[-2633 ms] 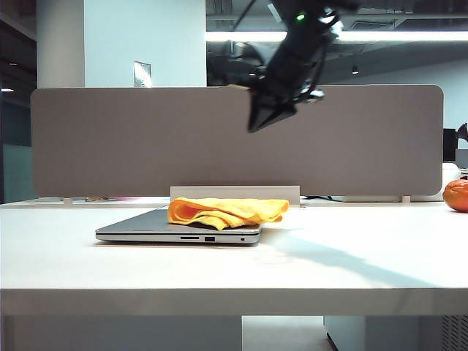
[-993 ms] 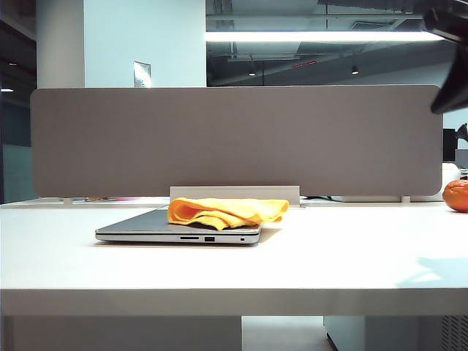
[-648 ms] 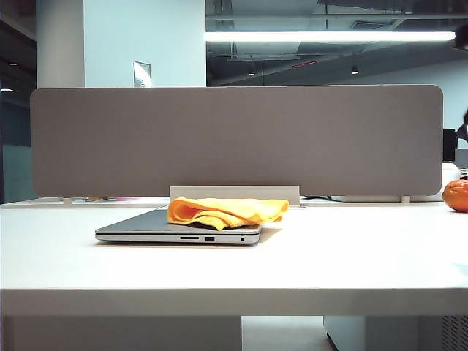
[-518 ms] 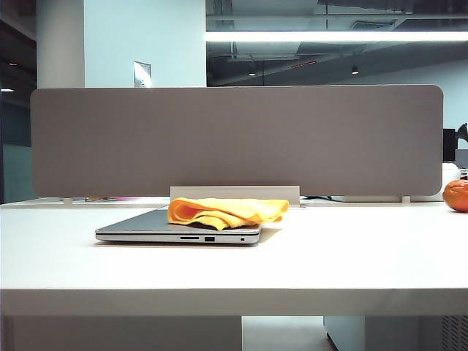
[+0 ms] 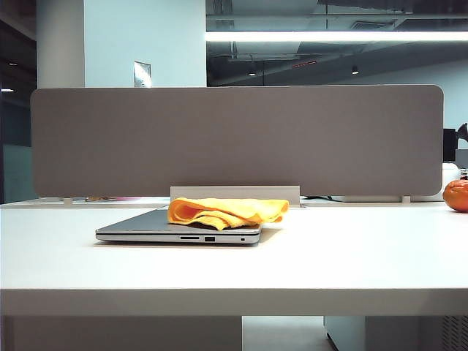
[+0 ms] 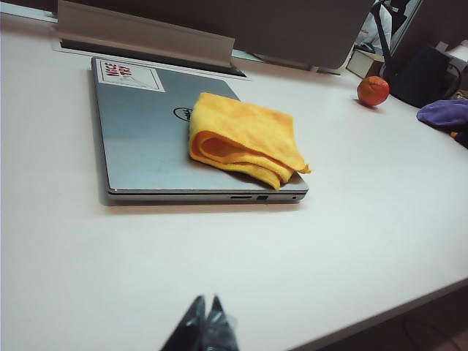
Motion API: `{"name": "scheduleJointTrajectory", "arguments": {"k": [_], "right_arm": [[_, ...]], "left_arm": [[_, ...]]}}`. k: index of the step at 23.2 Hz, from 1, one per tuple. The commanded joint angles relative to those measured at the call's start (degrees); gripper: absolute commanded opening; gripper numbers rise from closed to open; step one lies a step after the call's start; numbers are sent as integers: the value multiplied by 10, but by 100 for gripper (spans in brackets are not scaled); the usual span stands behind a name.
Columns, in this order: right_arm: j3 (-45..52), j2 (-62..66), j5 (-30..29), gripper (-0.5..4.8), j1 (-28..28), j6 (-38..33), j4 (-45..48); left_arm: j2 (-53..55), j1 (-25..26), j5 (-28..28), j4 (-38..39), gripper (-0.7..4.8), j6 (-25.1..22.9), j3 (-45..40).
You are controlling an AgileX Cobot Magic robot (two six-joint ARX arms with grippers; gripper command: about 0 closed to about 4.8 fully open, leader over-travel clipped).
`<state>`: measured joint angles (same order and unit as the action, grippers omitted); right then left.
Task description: Pick up the yellow rag and put it over the laptop.
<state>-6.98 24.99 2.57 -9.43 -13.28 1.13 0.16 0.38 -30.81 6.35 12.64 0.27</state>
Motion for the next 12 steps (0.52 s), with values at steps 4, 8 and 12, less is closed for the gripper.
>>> {"name": "scheduleJointTrajectory", "arguments": {"k": [4, 8, 12], "right_arm": [[-3, -2, 1, -5, -2, -2, -14], [-3, -2, 7, -5, -2, 12, -12], [2, -2, 38, -5, -2, 60, -8]], "left_arm": [[1, 0, 0, -3, -6, -2, 2], [1, 0, 0, -3, -6, -2, 2], [1, 0, 0, -3, -6, -2, 2]]}}
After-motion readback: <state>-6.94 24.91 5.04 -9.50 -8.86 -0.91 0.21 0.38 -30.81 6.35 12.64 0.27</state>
